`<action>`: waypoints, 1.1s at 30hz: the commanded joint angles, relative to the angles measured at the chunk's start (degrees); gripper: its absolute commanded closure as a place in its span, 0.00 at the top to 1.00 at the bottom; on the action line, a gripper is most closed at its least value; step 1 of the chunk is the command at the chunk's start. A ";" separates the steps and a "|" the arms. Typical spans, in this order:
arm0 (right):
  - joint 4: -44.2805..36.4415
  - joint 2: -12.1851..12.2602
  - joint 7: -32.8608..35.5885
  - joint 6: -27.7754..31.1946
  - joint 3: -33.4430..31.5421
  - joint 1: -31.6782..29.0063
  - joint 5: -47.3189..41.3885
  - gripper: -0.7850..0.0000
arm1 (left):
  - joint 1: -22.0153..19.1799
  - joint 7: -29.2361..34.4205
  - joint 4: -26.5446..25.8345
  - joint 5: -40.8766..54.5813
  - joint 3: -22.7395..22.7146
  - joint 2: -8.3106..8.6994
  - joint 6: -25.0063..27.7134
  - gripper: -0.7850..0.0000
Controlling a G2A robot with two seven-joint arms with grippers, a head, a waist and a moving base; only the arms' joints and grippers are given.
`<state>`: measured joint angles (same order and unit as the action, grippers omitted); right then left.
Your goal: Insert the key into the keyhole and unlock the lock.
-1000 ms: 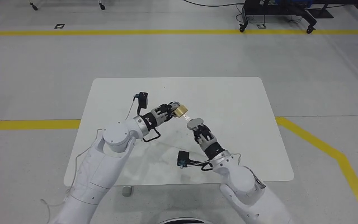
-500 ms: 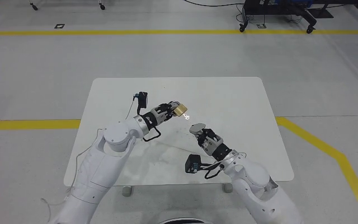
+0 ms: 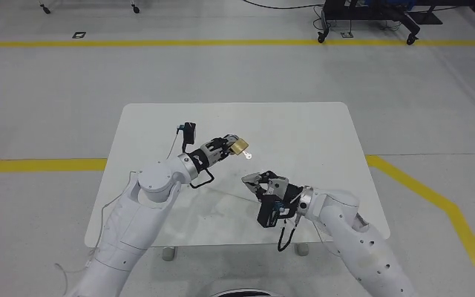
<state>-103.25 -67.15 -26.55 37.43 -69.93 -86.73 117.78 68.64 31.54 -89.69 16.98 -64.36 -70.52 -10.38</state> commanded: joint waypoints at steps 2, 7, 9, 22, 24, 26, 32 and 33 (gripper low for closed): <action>2.23 0.25 -2.18 4.60 0.10 2.68 -2.04 0.00 | 0.09 0.04 0.02 -0.33 -0.16 0.05 -0.23 0.00; 4.67 0.55 -2.91 6.94 0.62 4.97 -3.33 0.00 | 0.12 0.93 -0.08 -0.44 -0.29 0.13 -0.54 0.00; 5.27 0.62 -3.19 7.39 0.89 5.52 -4.19 0.00 | 0.17 1.27 -0.15 -0.55 -0.29 0.16 -0.58 0.00; 7.90 0.81 0.46 7.57 3.17 8.96 -7.03 0.00 | 0.76 3.58 -0.72 -2.19 0.00 0.42 0.32 0.00; 8.09 0.84 0.92 7.62 3.57 9.39 -7.40 0.00 | 0.82 3.72 -0.70 -2.31 0.00 0.45 0.44 0.00; 8.18 0.88 1.23 7.63 3.90 9.72 -7.69 0.00 | 0.85 3.82 -0.72 -2.39 -0.01 0.47 0.58 0.00; 8.60 1.08 1.61 7.82 4.62 10.51 -8.57 0.00 | 0.93 4.38 -0.85 -2.78 0.09 0.54 0.87 0.00; 8.61 1.12 1.84 7.87 4.73 10.66 -8.60 0.00 | 0.94 4.57 -0.87 -2.95 0.11 0.56 0.98 0.00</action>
<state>-94.66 -66.06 -24.90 45.26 -65.30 -76.22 109.24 69.57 35.93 -90.54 14.19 -64.26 -69.98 -9.52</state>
